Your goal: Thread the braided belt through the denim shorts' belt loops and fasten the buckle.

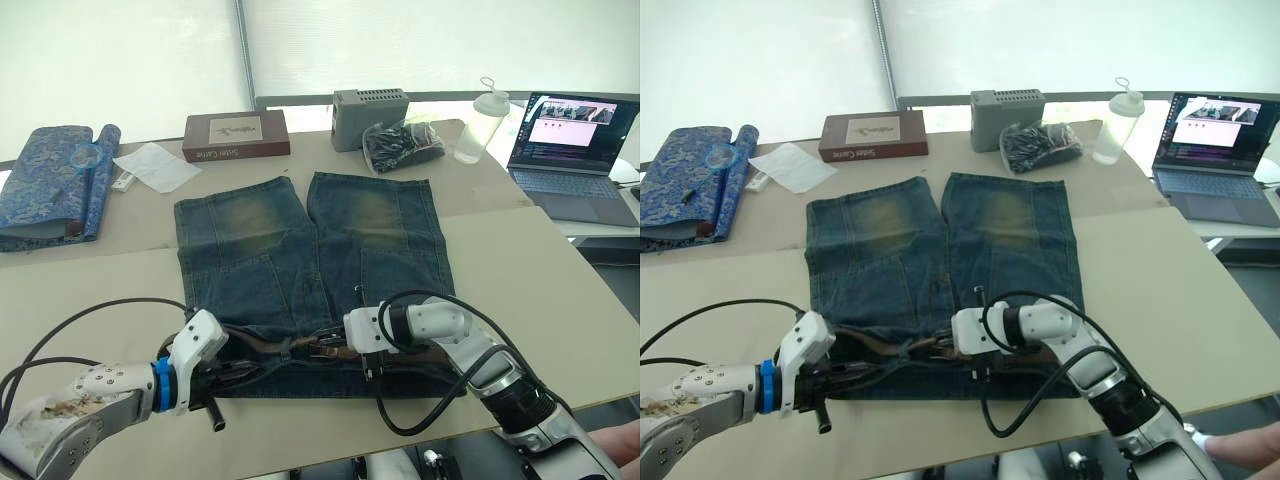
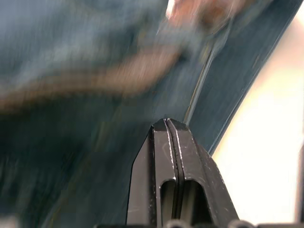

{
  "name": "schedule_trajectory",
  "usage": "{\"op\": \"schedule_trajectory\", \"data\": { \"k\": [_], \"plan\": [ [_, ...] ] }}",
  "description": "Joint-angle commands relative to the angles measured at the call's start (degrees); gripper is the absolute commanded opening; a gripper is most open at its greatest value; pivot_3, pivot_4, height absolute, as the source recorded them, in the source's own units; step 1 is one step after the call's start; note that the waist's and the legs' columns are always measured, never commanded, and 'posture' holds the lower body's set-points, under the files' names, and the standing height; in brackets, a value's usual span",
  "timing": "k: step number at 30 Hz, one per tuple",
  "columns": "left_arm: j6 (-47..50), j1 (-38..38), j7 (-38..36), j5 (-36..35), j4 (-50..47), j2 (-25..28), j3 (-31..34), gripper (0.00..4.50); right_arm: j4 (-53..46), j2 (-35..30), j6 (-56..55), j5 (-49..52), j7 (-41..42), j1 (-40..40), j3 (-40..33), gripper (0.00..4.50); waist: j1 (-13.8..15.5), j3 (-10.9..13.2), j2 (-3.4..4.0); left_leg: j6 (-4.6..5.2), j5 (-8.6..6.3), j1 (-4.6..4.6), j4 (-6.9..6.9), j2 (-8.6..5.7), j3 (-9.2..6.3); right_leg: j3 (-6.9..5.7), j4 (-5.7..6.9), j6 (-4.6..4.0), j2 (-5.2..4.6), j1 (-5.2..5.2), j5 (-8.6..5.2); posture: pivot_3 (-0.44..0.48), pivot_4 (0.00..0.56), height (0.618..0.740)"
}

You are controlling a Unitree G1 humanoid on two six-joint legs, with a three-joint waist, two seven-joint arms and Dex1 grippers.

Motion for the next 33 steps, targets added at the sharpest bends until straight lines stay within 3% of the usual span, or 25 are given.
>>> {"op": "schedule_trajectory", "data": {
  "k": [1, 7, 10, 18, 33],
  "plan": [
    [-3.5, 1.5, -1.6, 7.5, 3.3, 0.3, -2.5, 0.02, -2.2, -1.1, 0.7, 0.5, -0.9, 0.3, -2.5, 0.0, 0.1, 0.0, 0.0, 0.01, 0.0, 0.01, 0.01, 0.01, 0.0, 0.0, -0.01, 0.0, -0.01, 0.01, 0.0, 0.0, 0.15, 0.74],
    [-7.3, 1.3, -2.2, 15.4, 8.4, -0.4, -5.2, 0.02, -4.9, -5.5, 2.6, 1.4, -1.5, 1.7, -7.3, 0.0, 0.1, -0.1, 0.19, 0.03, -0.01, 0.36, 0.03, 0.03, 0.01, -0.01, 0.0, 0.05, -0.04, 0.38, 0.02, 0.0, 0.15, 0.74],
    [-8.7, 1.3, -2.6, 17.1, 9.9, -1.1, -5.4, 0.02, -7.5, -9.9, 4.4, 1.9, -2.4, 4.1, -12.5, 0.0, 0.1, -0.1, 0.26, 0.03, -0.01, 0.79, 0.04, 0.22, 0.01, -0.13, -0.05, 0.54, -0.04, 0.98, -0.3, 0.0, 0.15, 0.74],
    [-11.4, -0.3, -4.2, 19.1, 14.8, -1.9, -4.4, 0.02, -13.4, -17.4, 10.6, 2.3, -6.0, 9.0, -23.3, 0.0, -0.1, -0.3, 0.68, 0.03, -0.01, 1.53, -0.09, 0.38, 0.06, -0.18, -0.02, 0.63, -0.01, 1.67, -0.5, 0.0, 0.15, 0.74],
    [-13.8, -2.1, -9.5, 22.0, 16.0, -0.2, -3.3, 0.02, -17.1, -23.2, 18.2, 2.3, -9.3, 10.8, -32.0, 0.0, -0.5, -0.2, 0.6, 0.13, -0.1, 1.35, -0.09, 0.41, 0.09, -0.22, -0.12, 0.65, -0.05, 1.56, -0.55, 0.0, 0.15, 0.74]
  ]
}}
